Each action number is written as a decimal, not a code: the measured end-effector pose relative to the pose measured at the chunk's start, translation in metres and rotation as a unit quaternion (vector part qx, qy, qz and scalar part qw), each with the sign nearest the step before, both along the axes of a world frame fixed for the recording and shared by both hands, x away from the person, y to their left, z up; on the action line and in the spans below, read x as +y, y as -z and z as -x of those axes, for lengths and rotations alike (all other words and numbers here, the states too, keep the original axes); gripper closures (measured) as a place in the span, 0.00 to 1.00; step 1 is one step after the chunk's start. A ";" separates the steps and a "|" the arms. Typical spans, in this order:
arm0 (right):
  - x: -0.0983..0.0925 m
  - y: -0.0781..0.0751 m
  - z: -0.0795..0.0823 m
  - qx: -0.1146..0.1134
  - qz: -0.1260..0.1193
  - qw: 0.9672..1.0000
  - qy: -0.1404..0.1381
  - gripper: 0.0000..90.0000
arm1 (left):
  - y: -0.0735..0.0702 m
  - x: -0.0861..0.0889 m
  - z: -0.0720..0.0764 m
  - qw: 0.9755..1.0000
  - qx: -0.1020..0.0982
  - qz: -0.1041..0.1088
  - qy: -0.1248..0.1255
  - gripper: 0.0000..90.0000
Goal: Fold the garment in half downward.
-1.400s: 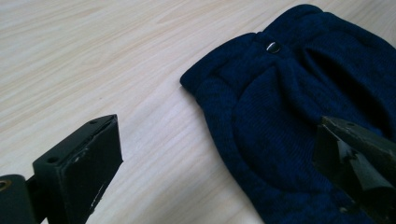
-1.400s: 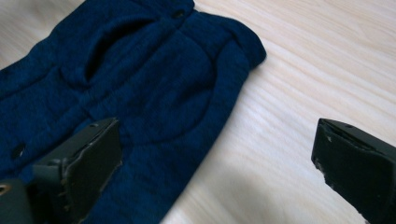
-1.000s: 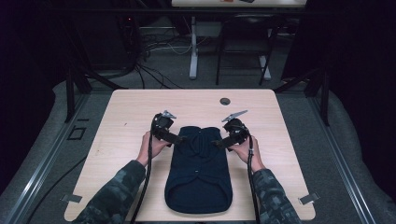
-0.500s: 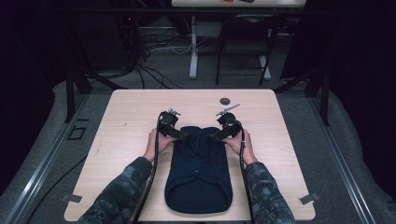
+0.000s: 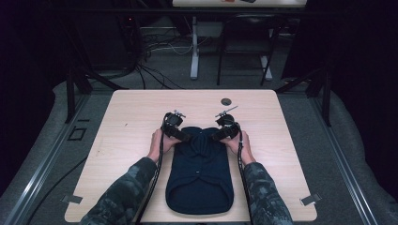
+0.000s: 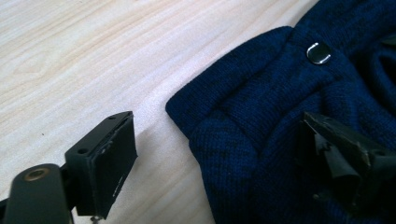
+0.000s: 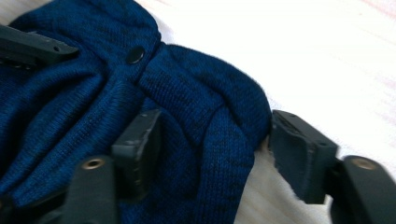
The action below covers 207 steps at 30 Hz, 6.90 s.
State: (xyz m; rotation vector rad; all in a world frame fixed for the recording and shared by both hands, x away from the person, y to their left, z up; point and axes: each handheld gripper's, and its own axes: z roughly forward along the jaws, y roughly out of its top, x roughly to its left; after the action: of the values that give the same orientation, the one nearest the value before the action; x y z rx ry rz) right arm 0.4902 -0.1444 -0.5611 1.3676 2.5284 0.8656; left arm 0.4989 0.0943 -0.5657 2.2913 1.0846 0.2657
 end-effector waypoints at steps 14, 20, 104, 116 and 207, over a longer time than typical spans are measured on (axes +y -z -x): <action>0.005 0.001 0.007 -0.007 0.002 1.000 -0.009 0.68 | -0.001 -0.006 0.007 0.999 0.003 -0.011 0.035 0.42; 0.008 0.001 0.009 -0.010 0.006 1.000 -0.005 0.72 | -0.002 -0.008 0.011 0.999 -0.002 -0.017 0.046 0.50; -0.009 -0.107 0.086 -0.229 -0.004 0.971 -0.062 0.80 | -0.106 0.010 0.062 0.980 -0.133 0.062 0.134 0.79; -0.010 -0.115 0.093 -0.263 -0.009 0.962 -0.064 0.80 | -0.120 0.011 0.067 0.975 -0.162 0.052 0.142 0.79; -0.031 -0.077 0.162 -0.291 0.033 0.946 -0.142 0.86 | -0.082 0.001 0.122 0.955 -0.175 -0.029 0.237 0.74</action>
State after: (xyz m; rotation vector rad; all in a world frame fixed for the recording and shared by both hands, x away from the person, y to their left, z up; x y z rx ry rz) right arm 0.3284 -0.1756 -0.4843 0.6018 2.2691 1.0326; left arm 0.3766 0.0949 -0.4833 2.3547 0.3394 0.4877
